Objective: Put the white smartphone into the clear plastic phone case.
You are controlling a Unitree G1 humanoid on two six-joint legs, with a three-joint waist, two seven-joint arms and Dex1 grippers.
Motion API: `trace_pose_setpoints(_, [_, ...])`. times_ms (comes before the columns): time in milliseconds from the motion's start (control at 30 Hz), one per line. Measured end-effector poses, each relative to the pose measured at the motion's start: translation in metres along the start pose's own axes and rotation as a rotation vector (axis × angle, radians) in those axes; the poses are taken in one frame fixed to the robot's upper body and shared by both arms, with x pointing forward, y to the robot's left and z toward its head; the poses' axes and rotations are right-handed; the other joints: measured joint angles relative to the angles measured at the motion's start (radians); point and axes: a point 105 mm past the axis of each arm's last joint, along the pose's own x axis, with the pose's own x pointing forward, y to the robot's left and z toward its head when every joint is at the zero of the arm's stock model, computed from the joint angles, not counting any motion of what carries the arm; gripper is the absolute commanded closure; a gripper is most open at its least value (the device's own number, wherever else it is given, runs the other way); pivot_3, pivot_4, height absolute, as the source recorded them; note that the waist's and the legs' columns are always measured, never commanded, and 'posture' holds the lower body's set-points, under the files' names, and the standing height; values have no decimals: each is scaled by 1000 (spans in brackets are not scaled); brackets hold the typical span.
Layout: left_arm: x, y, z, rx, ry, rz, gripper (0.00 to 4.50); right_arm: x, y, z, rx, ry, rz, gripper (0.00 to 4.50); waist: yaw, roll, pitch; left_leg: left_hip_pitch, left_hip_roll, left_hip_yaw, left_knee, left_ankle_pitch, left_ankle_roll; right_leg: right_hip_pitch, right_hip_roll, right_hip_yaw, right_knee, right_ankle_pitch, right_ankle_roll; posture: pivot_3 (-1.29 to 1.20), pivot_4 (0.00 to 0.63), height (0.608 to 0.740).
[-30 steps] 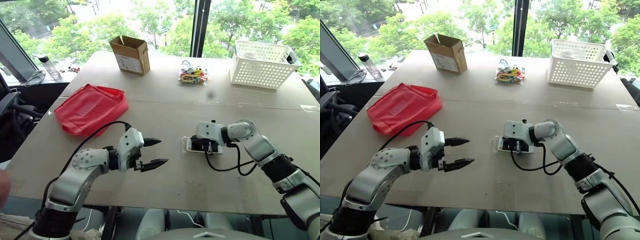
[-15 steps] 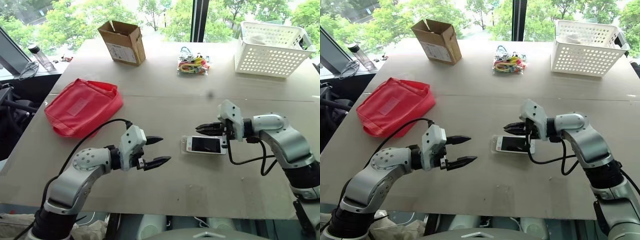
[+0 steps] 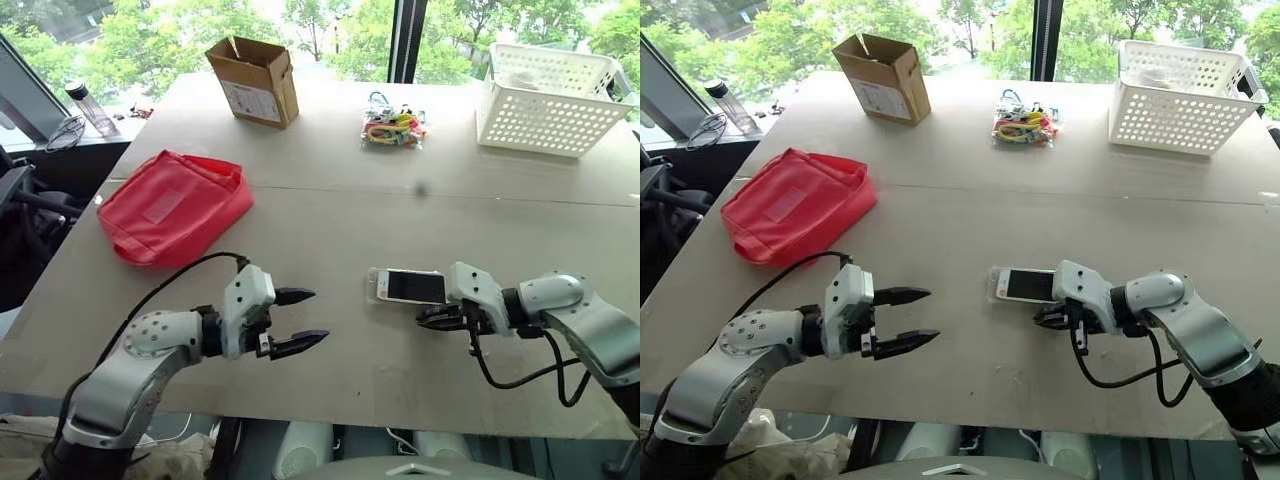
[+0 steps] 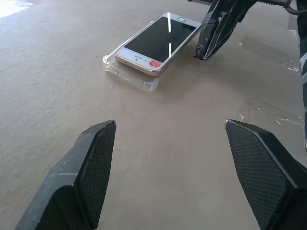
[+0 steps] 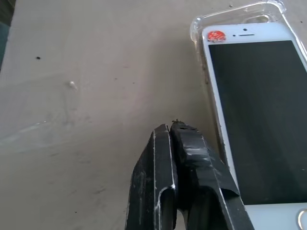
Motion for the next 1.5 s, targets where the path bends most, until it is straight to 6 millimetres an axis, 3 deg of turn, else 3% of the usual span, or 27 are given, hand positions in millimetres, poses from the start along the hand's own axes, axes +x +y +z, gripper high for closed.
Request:
trace_pose_setpoints(567, [-2, -2, -5, 7, -7, 9, 814, 3, -8, 1, -6, -11, -3, 4470, 0, -1, 1, 0, 0, 0, 1, 0, 0, 1, 2, 0, 1, 1, 1, 0, 150, 733])
trace_pose_setpoints(767, [-3, -2, -10, 3, -1, 18, 814, 10, 0, 32, 13, -134, 64, 4470, -1, -1, 1, 0, 0, 0, 1, 0, -1, 1, 2, 0, 2, 1, 2, 0, 150, 733])
trace_pose_setpoints(867, [-2, -2, -10, 3, -5, 18, 814, 23, -7, 42, -45, -147, 19, 4470, -1, -1, 1, 1, 0, 0, 2, 0, -1, 1, 2, 0, 2, 1, 2, 0, 150, 733])
trace_pose_setpoints(1000, [-3, -2, -10, 3, -7, 20, 814, 40, -16, 36, -73, -116, -28, 4470, 0, -2, 1, 1, -1, 0, 2, 0, -1, 1, 2, 0, 3, 1, 2, 0, 150, 733])
trace_pose_setpoints(1367, [-3, -3, -12, 0, -9, 23, 814, 45, -25, 30, -136, -46, -24, 4470, 0, -3, 0, 4, -1, 1, 5, 1, -1, 2, 2, 0, 8, 1, 2, 0, 150, 733])
trace_pose_setpoints(1500, [-1, 0, -10, 19, -22, 44, 814, 45, -25, 33, -57, -115, -14, 4470, 0, -4, 0, 4, -1, 1, 7, 1, -1, 2, 2, 1, 12, 1, 2, 0, 150, 733])
